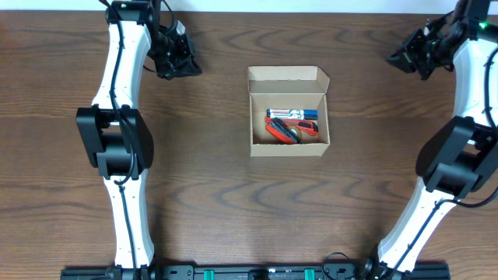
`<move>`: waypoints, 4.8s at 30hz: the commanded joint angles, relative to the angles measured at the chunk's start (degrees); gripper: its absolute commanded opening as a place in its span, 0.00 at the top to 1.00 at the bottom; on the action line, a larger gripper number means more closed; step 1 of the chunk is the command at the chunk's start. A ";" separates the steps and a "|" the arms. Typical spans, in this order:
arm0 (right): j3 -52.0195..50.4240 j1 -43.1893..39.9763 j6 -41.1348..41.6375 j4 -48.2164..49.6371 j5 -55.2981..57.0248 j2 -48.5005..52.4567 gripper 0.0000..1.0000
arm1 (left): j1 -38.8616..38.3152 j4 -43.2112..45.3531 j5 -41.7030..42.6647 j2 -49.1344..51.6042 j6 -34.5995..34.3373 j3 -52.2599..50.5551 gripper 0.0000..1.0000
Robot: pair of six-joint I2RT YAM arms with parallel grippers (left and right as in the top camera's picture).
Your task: Pack container
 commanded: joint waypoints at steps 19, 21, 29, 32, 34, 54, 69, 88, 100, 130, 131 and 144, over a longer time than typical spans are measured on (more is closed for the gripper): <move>-0.22 7.34 -0.46 -0.44 -5.03 5.27 0.98 | -2.80 1.44 7.58 0.11 -0.79 0.11 0.94; -0.22 7.37 -0.70 -0.46 -5.38 6.27 0.98 | -2.80 1.33 7.52 0.11 -0.79 -0.46 0.94; -0.22 7.43 -0.87 -0.48 -6.45 8.57 0.98 | -2.80 1.53 11.04 2.29 -2.08 -1.62 0.94; -0.24 7.43 -1.33 -0.42 -7.43 8.70 0.99 | -2.89 1.60 14.23 4.11 -2.08 -1.62 0.94; -0.24 7.41 -1.31 -0.46 -7.45 8.70 0.99 | -3.10 1.62 15.02 5.38 -2.10 -1.62 0.94; -11.87 7.54 -1.20 7.06 -14.19 8.79 0.99 | -5.62 2.78 16.65 7.43 -3.13 -1.62 0.94; -13.62 11.06 0.48 9.49 -16.06 8.79 0.98 | -5.77 2.78 16.72 7.61 -3.34 -1.70 0.94; -13.62 11.87 0.70 10.23 -16.06 8.79 0.98 | -5.84 2.82 22.14 12.22 -5.03 -1.75 0.94; -13.62 11.91 0.68 10.73 -16.06 8.79 0.98 | -5.84 4.35 22.80 12.22 -5.66 -1.73 0.94; -17.46 11.91 4.31 17.57 -25.27 8.79 0.98 | -7.02 6.88 25.90 12.22 -7.65 -1.75 0.94; -17.46 11.93 4.28 17.57 -25.27 8.79 0.99 | -7.02 7.02 26.40 12.22 -7.65 -1.73 0.94; -17.44 11.76 1.44 20.46 -25.97 8.79 0.99 | -6.47 14.38 31.45 12.22 -7.85 -1.73 0.94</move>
